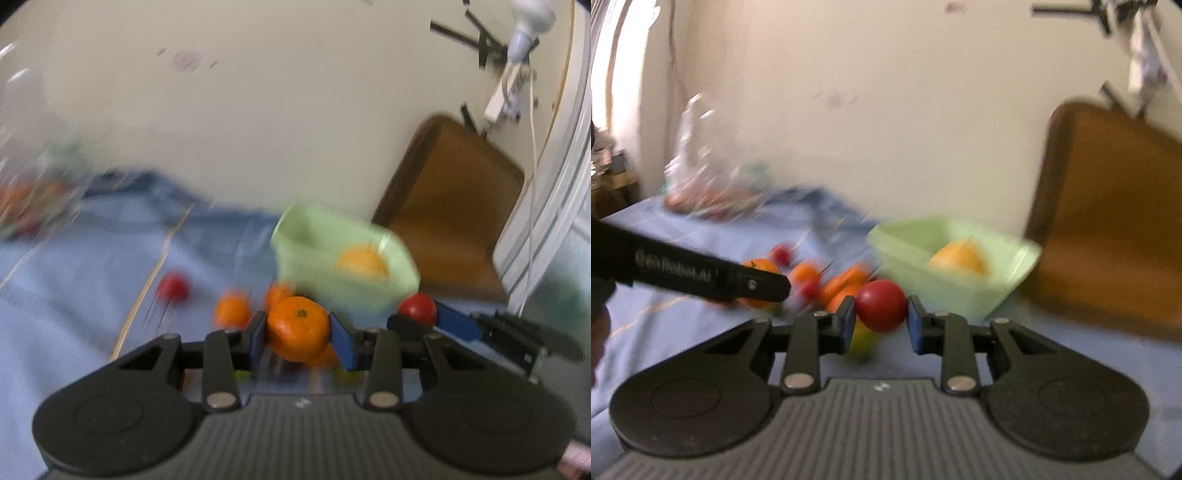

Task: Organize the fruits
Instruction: 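Carry both fruits over the green basket and open both tools to drop them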

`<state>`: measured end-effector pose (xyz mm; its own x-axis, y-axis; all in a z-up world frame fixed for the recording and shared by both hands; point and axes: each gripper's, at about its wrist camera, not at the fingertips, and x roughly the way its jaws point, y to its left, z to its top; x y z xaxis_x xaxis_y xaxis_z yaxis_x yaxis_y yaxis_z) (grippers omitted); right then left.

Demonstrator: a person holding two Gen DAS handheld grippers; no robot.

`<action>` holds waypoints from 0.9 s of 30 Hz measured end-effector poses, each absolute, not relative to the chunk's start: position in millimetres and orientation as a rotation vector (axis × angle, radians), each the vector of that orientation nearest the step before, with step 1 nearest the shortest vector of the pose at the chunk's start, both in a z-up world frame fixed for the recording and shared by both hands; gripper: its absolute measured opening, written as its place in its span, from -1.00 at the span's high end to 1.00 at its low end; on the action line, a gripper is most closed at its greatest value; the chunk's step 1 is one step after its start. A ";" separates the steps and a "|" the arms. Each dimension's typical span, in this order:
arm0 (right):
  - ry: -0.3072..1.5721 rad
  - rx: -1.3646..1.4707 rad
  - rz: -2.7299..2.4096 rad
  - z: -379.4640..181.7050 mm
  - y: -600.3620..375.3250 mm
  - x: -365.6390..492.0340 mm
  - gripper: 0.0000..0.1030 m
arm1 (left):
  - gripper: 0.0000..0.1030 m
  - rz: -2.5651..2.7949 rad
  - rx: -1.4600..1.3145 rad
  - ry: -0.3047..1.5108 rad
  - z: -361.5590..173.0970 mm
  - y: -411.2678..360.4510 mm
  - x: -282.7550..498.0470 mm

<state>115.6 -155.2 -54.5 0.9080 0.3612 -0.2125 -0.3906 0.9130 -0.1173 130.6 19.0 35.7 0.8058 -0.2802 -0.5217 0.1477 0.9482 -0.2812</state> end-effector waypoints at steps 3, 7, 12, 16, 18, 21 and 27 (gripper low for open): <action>0.129 -0.145 0.328 -51.7 -160.8 146.1 0.38 | 0.29 -0.256 -0.251 0.579 46.0 7.9 178.3; 0.152 -0.027 0.252 -51.7 -176.5 188.9 0.38 | 0.29 -0.262 -0.280 0.642 39.7 -11.7 235.1; 0.239 0.142 0.244 -48.7 -210.3 238.6 0.37 | 0.29 -0.243 -0.235 0.706 23.4 -37.0 271.0; 0.274 0.145 0.259 -55.8 -209.7 256.4 0.35 | 0.15 -0.241 -0.222 0.715 13.9 -42.5 279.9; 0.303 0.139 0.276 -58.5 -207.7 261.5 0.35 | -0.05 -0.229 -0.203 0.697 13.6 -43.2 278.9; 0.310 0.145 0.269 -60.4 -207.3 260.9 0.19 | -0.16 -0.223 -0.225 0.692 15.3 -37.8 278.9; 0.198 0.142 0.258 -55.6 -212.1 235.8 -0.06 | -0.15 -0.230 -0.343 0.596 42.9 14.1 234.5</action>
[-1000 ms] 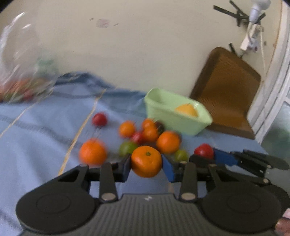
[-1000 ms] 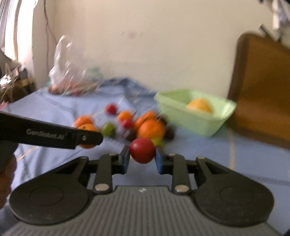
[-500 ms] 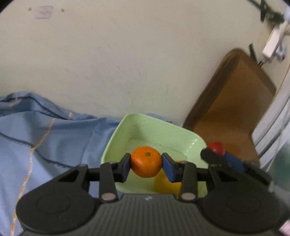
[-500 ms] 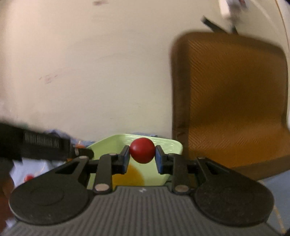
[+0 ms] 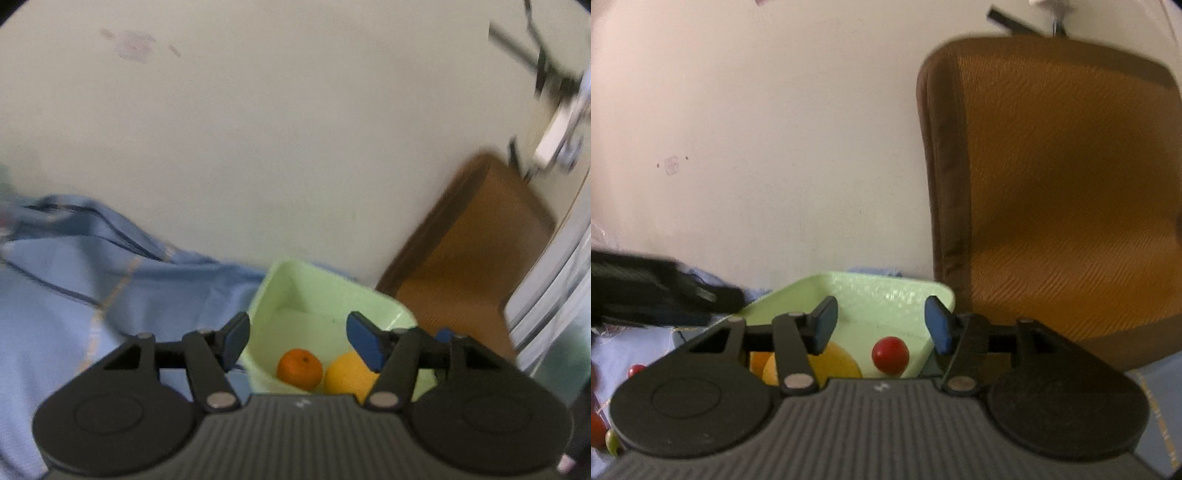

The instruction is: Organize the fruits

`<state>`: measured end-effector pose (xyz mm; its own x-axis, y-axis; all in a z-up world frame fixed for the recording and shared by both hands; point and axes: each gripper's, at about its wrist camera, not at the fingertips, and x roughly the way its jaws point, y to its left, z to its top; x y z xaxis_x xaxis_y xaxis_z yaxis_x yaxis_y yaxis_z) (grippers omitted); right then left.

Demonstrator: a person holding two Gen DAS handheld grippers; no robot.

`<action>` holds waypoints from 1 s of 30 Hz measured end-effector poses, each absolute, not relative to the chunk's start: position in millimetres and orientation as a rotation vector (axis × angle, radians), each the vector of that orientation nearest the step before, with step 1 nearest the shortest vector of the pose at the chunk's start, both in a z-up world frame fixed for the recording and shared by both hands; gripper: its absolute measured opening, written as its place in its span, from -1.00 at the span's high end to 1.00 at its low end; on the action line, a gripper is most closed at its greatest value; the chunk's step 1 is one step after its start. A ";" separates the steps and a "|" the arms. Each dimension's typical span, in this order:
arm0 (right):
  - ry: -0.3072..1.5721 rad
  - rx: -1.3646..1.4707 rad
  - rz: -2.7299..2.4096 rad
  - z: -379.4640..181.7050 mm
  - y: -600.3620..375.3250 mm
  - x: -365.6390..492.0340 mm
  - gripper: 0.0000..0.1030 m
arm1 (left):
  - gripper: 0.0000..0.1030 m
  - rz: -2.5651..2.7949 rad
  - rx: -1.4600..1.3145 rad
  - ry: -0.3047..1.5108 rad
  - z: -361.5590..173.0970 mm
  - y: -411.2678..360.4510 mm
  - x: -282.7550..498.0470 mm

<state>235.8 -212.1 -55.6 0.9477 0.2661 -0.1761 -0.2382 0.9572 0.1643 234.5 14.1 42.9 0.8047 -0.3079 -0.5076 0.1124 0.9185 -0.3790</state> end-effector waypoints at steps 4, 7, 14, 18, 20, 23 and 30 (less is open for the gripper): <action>0.135 0.168 0.292 -49.8 -215.4 215.6 -0.05 | -0.15 -0.158 -0.358 0.526 54.2 65.0 179.5; 0.137 0.218 0.351 -44.1 -214.9 205.3 -0.05 | -0.16 -0.052 -0.351 0.538 45.3 100.9 141.6; 0.238 0.202 0.475 -43.0 -198.0 174.3 -0.05 | -0.15 0.047 -0.392 0.589 15.8 141.4 90.5; 0.304 0.127 0.510 -59.1 -185.5 146.9 -0.05 | -0.12 -0.003 -0.324 0.578 16.4 125.0 83.8; 0.329 0.073 0.515 -66.1 -177.1 135.7 -0.05 | -0.12 -0.064 -0.240 0.556 22.6 106.1 87.0; 0.361 0.009 0.527 -71.2 -164.3 128.6 -0.05 | -0.12 -0.150 -0.068 0.559 29.6 65.9 94.6; 0.409 -0.057 0.524 -81.4 -151.6 131.8 -0.03 | -0.08 -0.214 0.108 0.680 13.2 23.2 125.5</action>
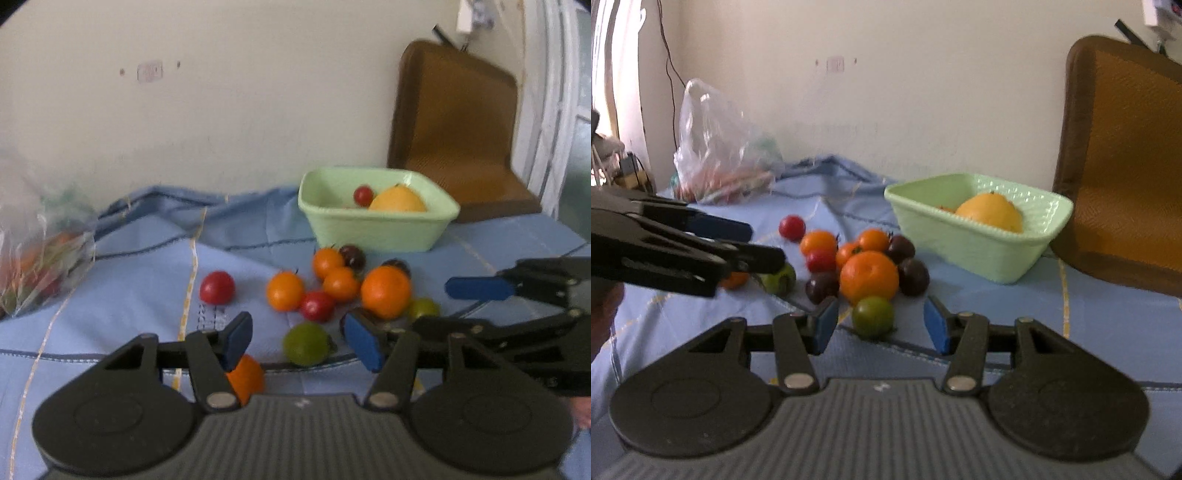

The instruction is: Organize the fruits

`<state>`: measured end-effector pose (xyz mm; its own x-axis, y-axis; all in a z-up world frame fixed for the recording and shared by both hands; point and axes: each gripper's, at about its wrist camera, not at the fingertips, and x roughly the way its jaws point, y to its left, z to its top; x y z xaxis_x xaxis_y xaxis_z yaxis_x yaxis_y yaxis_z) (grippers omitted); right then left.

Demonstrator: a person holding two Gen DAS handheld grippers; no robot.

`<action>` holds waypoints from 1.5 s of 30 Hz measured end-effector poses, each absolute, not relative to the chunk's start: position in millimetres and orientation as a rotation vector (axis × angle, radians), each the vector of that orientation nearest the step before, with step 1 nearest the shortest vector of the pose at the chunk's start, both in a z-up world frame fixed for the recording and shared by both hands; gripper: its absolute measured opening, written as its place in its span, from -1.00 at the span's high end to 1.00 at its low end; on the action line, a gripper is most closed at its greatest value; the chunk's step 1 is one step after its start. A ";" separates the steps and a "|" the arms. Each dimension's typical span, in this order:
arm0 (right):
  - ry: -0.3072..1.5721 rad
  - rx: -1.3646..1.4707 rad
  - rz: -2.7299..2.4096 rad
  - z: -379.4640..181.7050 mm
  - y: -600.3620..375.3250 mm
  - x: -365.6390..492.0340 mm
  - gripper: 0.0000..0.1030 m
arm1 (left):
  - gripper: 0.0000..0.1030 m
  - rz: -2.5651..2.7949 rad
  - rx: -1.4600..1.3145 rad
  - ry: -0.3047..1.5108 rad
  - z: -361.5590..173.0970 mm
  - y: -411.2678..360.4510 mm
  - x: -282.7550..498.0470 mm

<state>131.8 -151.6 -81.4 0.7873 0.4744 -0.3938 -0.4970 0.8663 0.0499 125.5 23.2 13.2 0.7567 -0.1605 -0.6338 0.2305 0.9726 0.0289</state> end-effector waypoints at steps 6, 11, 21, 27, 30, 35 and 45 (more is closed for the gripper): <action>0.467 -0.028 0.539 -83.9 -152.3 140.2 -0.02 | -0.01 -0.216 0.101 0.716 7.8 23.3 130.3; 0.458 -0.047 0.543 -84.2 -149.2 136.7 -0.02 | -0.01 -0.239 0.177 0.719 3.0 7.3 129.7; 0.459 -0.052 0.544 -83.5 -147.6 136.4 -0.02 | 0.10 -0.225 0.163 0.720 5.2 5.9 121.8; 0.462 -0.046 0.544 -83.6 -148.3 136.7 -0.02 | 0.32 -0.203 0.173 0.715 4.2 6.7 122.9; 0.482 -0.074 0.550 -85.2 -144.2 137.9 0.26 | 0.39 -0.199 0.148 0.713 3.7 12.0 125.4; 0.471 -0.083 0.548 -84.7 -145.0 135.4 0.45 | 0.40 -0.206 0.132 0.711 5.3 10.5 121.2; 0.280 0.015 0.447 -50.0 -181.4 142.3 0.45 | 0.40 -0.282 -0.123 0.642 53.4 17.8 153.0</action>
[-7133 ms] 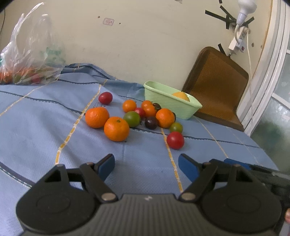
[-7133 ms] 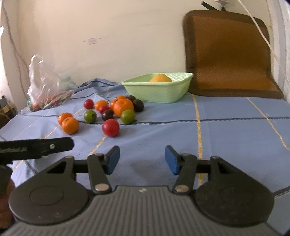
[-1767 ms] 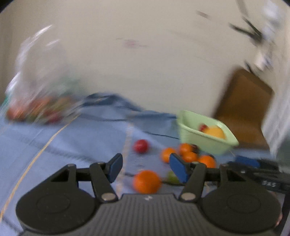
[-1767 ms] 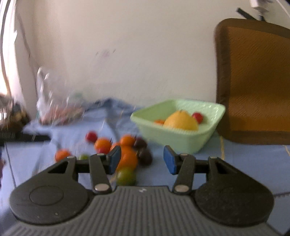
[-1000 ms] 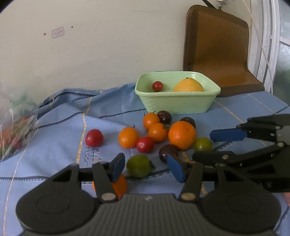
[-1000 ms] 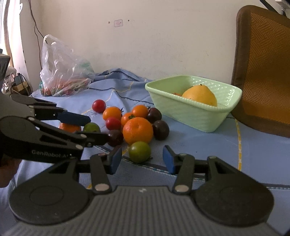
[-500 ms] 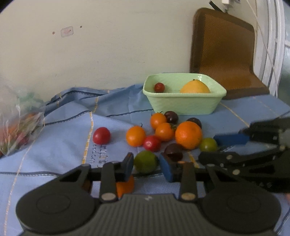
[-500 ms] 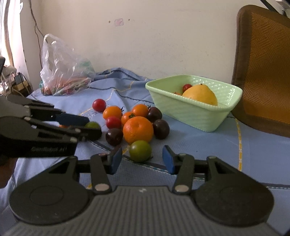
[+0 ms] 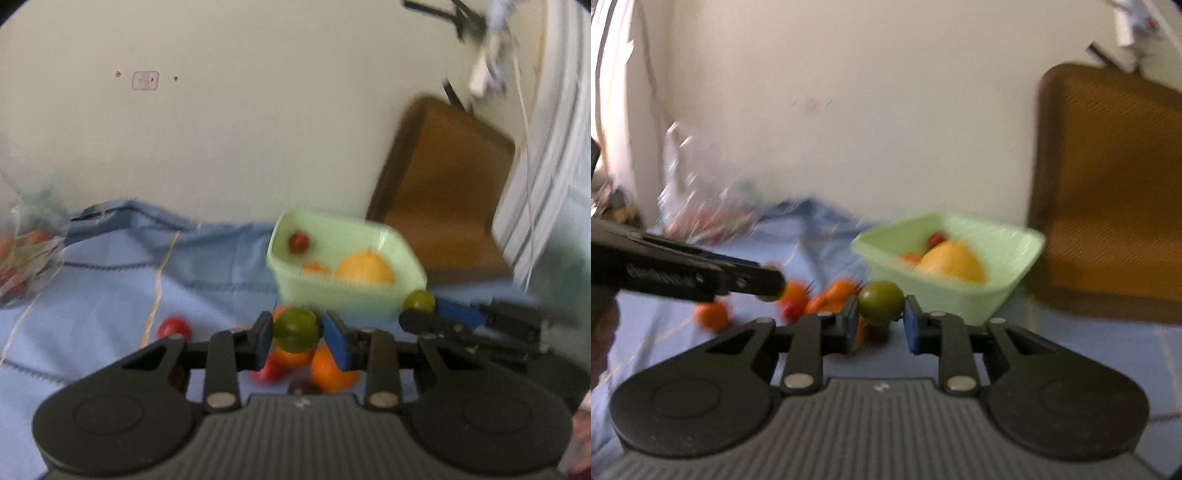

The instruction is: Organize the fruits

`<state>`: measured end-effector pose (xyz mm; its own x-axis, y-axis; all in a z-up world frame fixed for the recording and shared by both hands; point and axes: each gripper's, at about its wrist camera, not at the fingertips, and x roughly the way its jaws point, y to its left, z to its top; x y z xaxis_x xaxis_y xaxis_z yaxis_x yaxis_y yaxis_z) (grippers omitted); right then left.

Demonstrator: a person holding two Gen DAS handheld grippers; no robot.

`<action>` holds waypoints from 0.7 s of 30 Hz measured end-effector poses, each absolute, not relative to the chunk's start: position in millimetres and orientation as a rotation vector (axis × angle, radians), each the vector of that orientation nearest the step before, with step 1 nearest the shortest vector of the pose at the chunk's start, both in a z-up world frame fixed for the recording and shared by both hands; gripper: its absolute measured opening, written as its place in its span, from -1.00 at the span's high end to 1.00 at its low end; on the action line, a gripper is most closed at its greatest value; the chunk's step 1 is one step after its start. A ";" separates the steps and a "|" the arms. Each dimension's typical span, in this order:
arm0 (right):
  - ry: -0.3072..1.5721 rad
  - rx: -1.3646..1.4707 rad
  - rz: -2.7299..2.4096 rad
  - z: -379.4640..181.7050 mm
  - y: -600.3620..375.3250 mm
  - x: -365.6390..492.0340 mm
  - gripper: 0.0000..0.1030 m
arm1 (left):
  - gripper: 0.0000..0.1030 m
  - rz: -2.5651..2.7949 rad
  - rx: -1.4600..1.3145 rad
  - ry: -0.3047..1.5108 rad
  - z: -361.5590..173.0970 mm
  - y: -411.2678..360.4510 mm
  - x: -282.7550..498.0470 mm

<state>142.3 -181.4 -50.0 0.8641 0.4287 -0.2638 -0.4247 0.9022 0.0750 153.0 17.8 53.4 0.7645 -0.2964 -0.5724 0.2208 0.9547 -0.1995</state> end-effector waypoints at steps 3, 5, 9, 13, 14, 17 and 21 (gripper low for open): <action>0.241 0.055 0.390 -41.3 -195.5 163.8 0.45 | 0.40 -0.280 -0.186 0.627 61.3 14.9 184.3; 0.232 0.069 0.352 -39.2 -203.8 180.6 0.45 | 0.40 -0.277 -0.221 0.637 60.7 11.7 206.2; 0.260 0.106 0.306 -41.8 -218.8 219.1 0.45 | 0.40 -0.258 -0.231 0.668 48.5 1.8 240.9; 0.290 0.136 0.269 -52.4 -232.2 247.1 0.44 | 0.40 -0.237 -0.228 0.696 34.0 -5.6 265.1; 0.298 0.149 0.266 -54.9 -234.7 251.5 0.44 | 0.40 -0.238 -0.233 0.705 30.1 -6.7 268.9; 0.317 0.159 0.269 -59.9 -237.7 257.9 0.42 | 0.39 -0.243 -0.218 0.706 22.2 -12.8 275.1; 0.300 0.132 0.267 -61.9 -234.2 256.2 0.39 | 0.38 -0.212 -0.209 0.718 12.9 -16.1 279.7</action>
<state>256.2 -234.2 -61.9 0.9207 0.2781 -0.2738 -0.2392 0.9565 0.1672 279.7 -16.1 12.9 0.7338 -0.2626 -0.6265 0.1202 0.9579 -0.2607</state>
